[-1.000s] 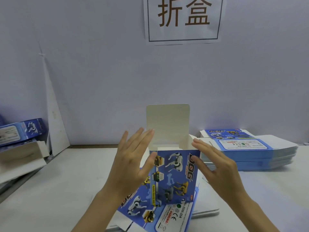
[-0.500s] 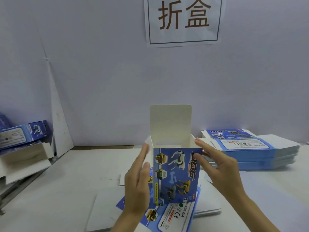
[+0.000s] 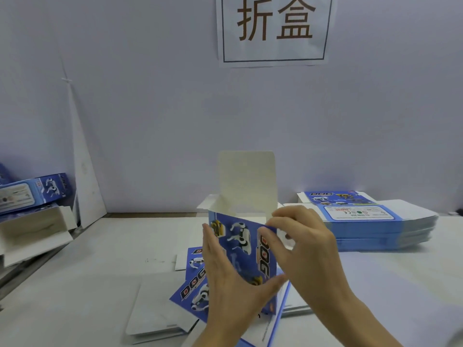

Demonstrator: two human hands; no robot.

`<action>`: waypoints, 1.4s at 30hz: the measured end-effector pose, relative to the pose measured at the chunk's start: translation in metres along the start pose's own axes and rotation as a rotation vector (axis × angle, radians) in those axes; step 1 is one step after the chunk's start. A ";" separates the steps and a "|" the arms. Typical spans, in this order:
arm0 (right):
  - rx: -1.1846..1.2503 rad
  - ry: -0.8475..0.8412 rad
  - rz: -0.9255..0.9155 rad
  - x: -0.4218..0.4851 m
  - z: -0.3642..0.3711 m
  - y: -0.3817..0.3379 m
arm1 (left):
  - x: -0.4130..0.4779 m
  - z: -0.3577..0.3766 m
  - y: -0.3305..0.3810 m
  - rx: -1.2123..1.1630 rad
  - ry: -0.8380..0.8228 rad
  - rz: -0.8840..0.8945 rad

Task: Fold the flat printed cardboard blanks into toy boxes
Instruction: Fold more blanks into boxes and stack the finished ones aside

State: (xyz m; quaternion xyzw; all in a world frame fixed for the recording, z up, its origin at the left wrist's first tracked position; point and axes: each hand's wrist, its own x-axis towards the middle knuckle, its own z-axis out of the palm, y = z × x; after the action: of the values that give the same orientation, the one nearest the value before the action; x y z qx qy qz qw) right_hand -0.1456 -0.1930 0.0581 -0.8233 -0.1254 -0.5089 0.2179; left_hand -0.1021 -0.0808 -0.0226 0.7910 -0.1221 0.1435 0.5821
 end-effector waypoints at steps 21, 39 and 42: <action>0.623 -0.275 1.158 0.081 0.032 0.087 | 0.008 -0.004 -0.021 0.055 0.038 0.160; 0.634 -0.203 1.116 0.074 0.020 0.086 | 0.009 -0.006 -0.013 0.032 0.008 0.156; 0.862 -0.497 1.663 0.029 0.036 0.095 | 0.012 -0.004 -0.011 0.041 -0.003 0.115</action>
State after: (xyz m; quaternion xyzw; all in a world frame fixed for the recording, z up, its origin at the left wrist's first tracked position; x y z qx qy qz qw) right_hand -0.0637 -0.2589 0.0485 -0.5825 0.2786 0.0860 0.7587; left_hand -0.0869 -0.0742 -0.0266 0.7946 -0.1651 0.1779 0.5565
